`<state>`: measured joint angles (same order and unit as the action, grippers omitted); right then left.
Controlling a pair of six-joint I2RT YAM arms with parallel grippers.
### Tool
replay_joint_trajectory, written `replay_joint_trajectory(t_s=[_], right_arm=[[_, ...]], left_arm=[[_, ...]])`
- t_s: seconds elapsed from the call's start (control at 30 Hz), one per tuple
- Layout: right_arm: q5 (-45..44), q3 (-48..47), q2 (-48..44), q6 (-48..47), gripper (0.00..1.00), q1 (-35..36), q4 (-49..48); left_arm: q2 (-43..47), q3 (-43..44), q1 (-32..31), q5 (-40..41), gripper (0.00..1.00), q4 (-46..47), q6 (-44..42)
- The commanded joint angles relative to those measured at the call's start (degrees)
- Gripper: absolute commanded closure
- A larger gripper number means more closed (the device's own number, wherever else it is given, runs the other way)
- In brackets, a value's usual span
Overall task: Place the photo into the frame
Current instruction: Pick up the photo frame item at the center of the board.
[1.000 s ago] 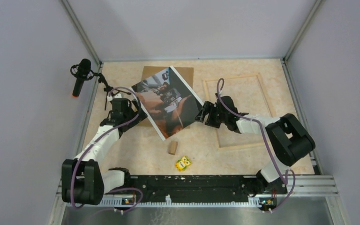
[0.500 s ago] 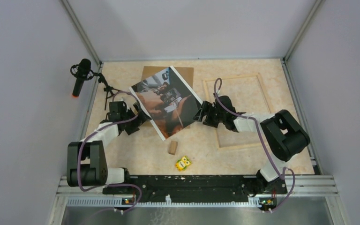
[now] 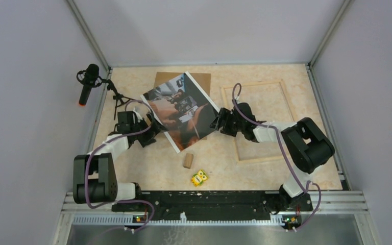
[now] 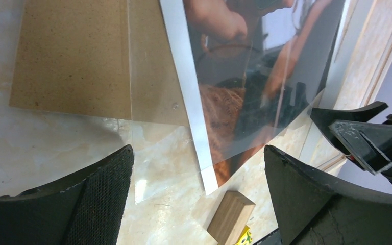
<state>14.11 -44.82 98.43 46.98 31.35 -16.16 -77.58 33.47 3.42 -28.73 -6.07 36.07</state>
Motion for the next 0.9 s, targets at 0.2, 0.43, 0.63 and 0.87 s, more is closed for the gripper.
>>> replay_joint_trajectory(t_s=[0.2, 0.43, 0.63, 0.87], right_arm=[[0.14, 2.02, -11.88, 2.16, 0.24, 0.27, 1.94], [-2.11, 5.52, -19.74, 2.26, 0.23, -1.63, 6.1], [-5.32, 8.75, -22.9, 0.02, 0.21, -4.54, 10.97], [-7.51, 12.0, -23.81, -4.28, 0.17, -10.1, 15.96]], left_arm=[[7.25, -1.03, -0.65, -14.08, 0.02, 6.86, 7.73], [4.7, -2.45, -5.36, -15.46, 0.02, 11.23, 11.3], [1.15, -1.79, -11.56, -12.77, 0.02, 14.23, 13.25], [-2.97, -0.35, -15.57, -11.52, 0.02, 16.08, 13.78]])
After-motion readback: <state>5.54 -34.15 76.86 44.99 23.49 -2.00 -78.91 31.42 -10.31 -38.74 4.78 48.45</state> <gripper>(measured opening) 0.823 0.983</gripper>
